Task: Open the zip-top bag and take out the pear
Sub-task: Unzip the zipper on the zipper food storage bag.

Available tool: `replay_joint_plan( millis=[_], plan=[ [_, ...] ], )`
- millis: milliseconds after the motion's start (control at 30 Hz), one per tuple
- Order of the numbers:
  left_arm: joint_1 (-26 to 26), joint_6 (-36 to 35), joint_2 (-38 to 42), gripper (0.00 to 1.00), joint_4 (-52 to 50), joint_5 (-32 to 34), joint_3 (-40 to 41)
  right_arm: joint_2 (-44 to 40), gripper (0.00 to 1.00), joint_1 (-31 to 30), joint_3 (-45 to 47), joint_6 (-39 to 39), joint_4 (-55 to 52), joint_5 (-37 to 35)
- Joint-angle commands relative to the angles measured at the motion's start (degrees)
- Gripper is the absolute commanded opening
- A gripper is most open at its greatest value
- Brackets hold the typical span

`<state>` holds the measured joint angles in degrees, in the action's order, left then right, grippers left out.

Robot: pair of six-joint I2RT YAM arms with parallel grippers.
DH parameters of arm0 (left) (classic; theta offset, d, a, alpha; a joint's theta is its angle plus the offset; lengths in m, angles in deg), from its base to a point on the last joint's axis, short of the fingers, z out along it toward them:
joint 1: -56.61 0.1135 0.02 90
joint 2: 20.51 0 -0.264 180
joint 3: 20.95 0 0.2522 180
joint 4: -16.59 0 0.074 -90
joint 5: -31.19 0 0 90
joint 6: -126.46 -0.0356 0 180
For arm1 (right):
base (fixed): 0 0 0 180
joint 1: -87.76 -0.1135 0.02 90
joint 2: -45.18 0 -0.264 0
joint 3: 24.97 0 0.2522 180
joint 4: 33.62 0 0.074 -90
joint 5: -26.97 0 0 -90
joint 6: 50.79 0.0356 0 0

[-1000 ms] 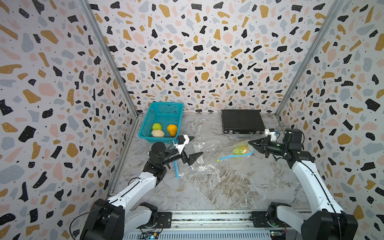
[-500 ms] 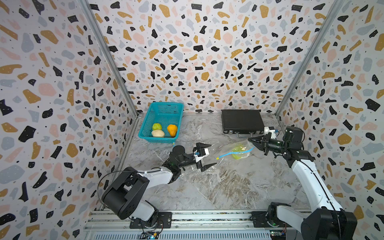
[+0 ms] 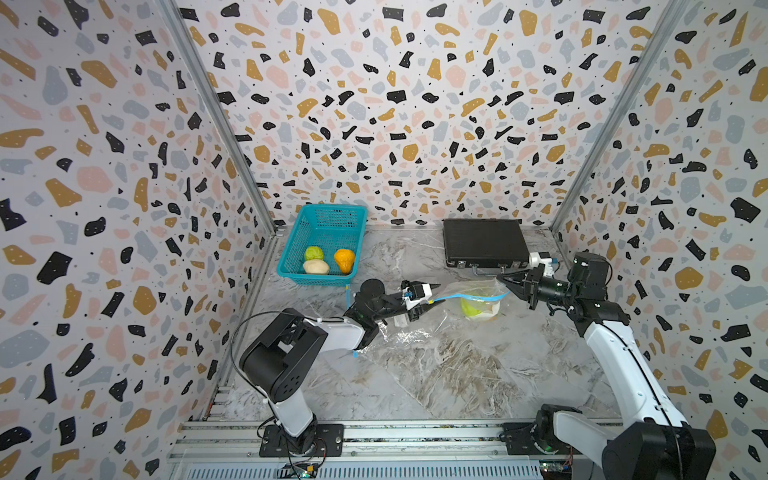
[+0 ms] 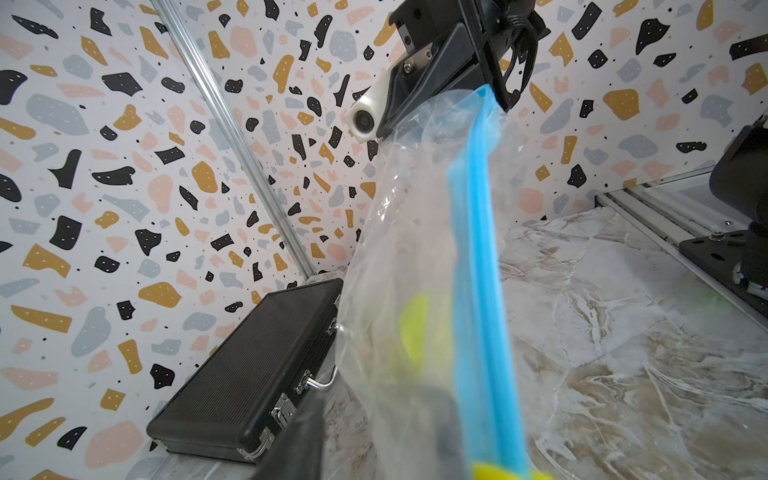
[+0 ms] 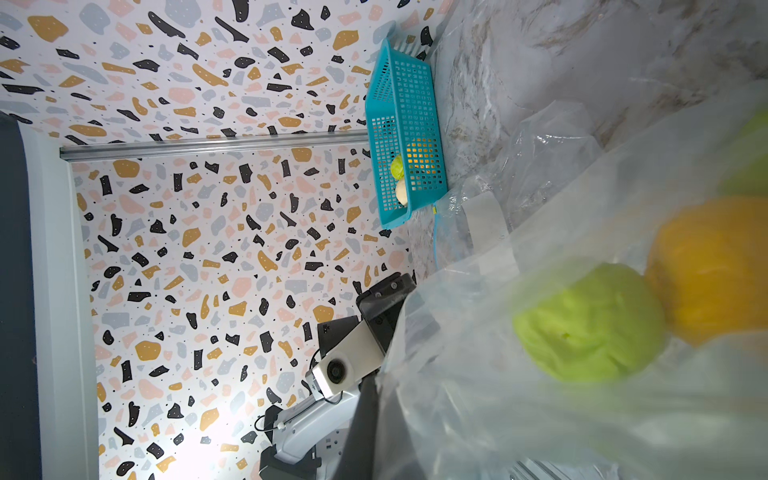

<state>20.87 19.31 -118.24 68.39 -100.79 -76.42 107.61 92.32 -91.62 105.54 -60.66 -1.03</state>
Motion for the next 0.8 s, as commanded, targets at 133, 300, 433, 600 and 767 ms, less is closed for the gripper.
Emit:
replay_joint_plan(
  millis=[133,300,433,600,767],
  plan=[
    [1.4,11.9,9.5,0.00,4.4,-5.7,1.3,-0.8,0.00,0.0,-1.4,3.1,6.7,1.6],
    [3.2,12.3,21.3,0.00,-24.3,-14.6,-6.4,1.7,0.20,0.0,-7.1,-4.9,0.5,2.2],
    [4.3,0.9,26.8,0.00,-59.0,-17.4,-17.1,6.0,0.46,0.0,-24.2,-33.6,-28.3,-7.6],
    [5.3,-1.6,26.2,0.00,-69.7,-18.6,-23.3,9.1,0.54,-3.1,-37.8,-52.9,-40.6,-11.8],
    [7.1,-3.6,22.6,0.00,-76.8,-21.4,-27.9,5.7,0.55,-13.6,-36.9,-57.5,-32.7,-11.0]
  ],
)
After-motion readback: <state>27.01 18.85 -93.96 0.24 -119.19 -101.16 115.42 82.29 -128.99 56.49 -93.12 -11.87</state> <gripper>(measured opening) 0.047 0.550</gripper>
